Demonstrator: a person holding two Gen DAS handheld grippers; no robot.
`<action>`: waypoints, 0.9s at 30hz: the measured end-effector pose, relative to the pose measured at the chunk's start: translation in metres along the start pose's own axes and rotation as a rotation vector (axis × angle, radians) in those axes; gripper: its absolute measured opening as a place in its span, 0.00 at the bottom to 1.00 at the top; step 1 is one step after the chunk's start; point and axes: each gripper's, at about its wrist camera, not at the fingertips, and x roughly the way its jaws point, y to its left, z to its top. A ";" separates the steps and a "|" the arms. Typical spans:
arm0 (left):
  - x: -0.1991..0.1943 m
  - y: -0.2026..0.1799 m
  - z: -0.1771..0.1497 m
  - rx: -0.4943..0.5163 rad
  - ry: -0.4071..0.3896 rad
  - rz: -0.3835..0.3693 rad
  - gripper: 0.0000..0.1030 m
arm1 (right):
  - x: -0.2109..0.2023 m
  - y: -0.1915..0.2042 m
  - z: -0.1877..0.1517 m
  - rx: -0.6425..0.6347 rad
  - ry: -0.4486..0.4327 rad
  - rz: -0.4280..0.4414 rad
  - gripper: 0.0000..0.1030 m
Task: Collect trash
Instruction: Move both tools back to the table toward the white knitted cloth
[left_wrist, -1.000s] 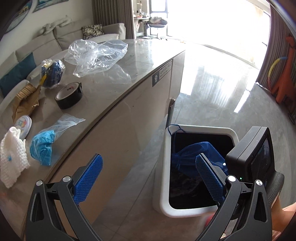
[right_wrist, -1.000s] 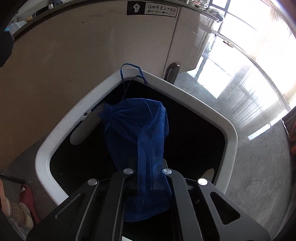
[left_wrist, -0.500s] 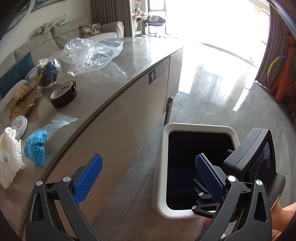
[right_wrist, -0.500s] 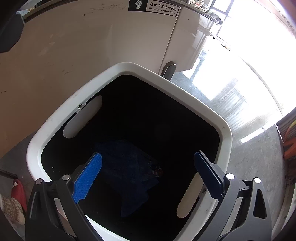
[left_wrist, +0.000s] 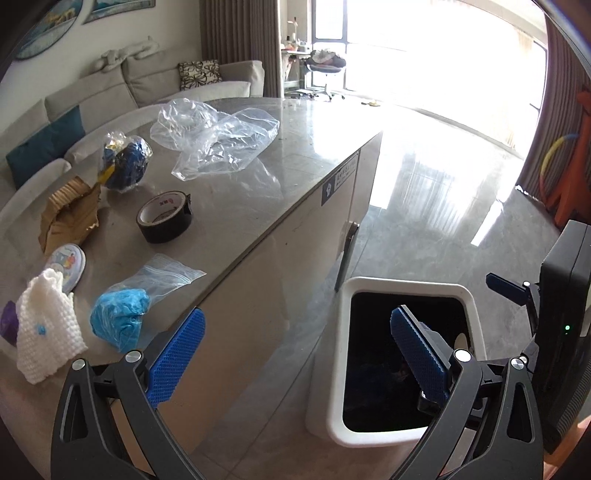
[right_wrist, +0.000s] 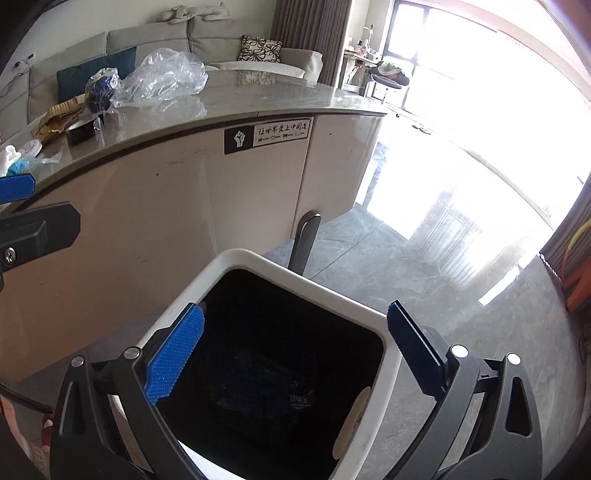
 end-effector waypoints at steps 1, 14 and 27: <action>-0.002 0.003 0.002 -0.007 -0.008 0.007 0.97 | -0.005 -0.002 0.004 0.013 -0.017 -0.001 0.96; -0.041 0.067 0.004 -0.126 -0.083 0.105 0.97 | -0.086 0.005 0.057 0.058 -0.262 0.042 0.96; -0.051 0.153 -0.012 -0.276 -0.069 0.252 0.97 | -0.096 0.072 0.075 -0.052 -0.314 0.113 0.96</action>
